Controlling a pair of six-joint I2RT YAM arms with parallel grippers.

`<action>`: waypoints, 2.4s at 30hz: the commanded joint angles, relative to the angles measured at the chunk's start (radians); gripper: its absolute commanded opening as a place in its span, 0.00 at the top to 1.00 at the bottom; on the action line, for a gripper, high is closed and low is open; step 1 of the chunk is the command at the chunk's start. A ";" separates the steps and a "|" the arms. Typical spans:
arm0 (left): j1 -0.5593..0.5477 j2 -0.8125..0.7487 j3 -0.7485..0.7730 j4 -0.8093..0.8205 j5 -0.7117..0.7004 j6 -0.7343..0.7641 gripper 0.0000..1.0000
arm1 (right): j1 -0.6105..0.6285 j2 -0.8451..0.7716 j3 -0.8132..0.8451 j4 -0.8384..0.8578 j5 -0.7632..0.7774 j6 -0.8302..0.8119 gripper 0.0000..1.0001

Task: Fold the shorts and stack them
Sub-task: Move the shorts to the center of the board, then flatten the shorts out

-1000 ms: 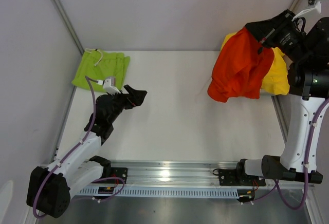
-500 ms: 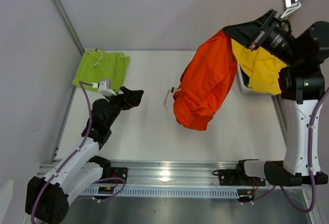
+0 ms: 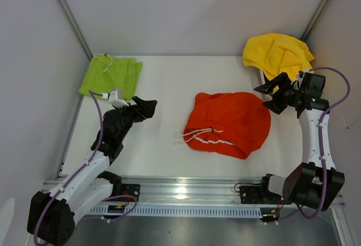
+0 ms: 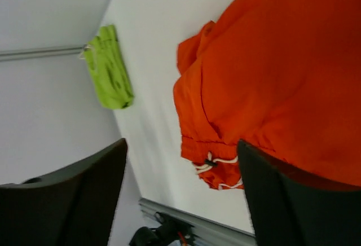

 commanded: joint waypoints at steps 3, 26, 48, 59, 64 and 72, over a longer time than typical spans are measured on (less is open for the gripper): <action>-0.040 0.023 0.014 0.058 0.004 0.050 0.01 | 0.095 -0.146 0.061 -0.148 0.290 -0.240 0.05; -0.382 0.109 0.152 -0.282 -0.080 0.131 0.01 | 1.169 0.091 -0.065 -0.717 1.312 0.275 0.21; -0.397 0.007 0.067 -0.423 -0.073 0.144 0.01 | 1.100 0.560 -0.137 -0.621 1.463 0.412 0.21; -0.397 -0.051 0.050 -0.434 -0.093 0.150 0.01 | 0.989 0.543 -0.112 -0.550 1.562 0.450 0.80; -0.397 -0.027 0.054 -0.436 -0.087 0.162 0.01 | 0.994 0.410 -0.135 -0.518 1.608 0.473 1.00; -0.399 0.065 0.063 -0.332 0.004 0.245 0.01 | 0.963 0.045 -0.246 -0.364 1.558 0.335 1.00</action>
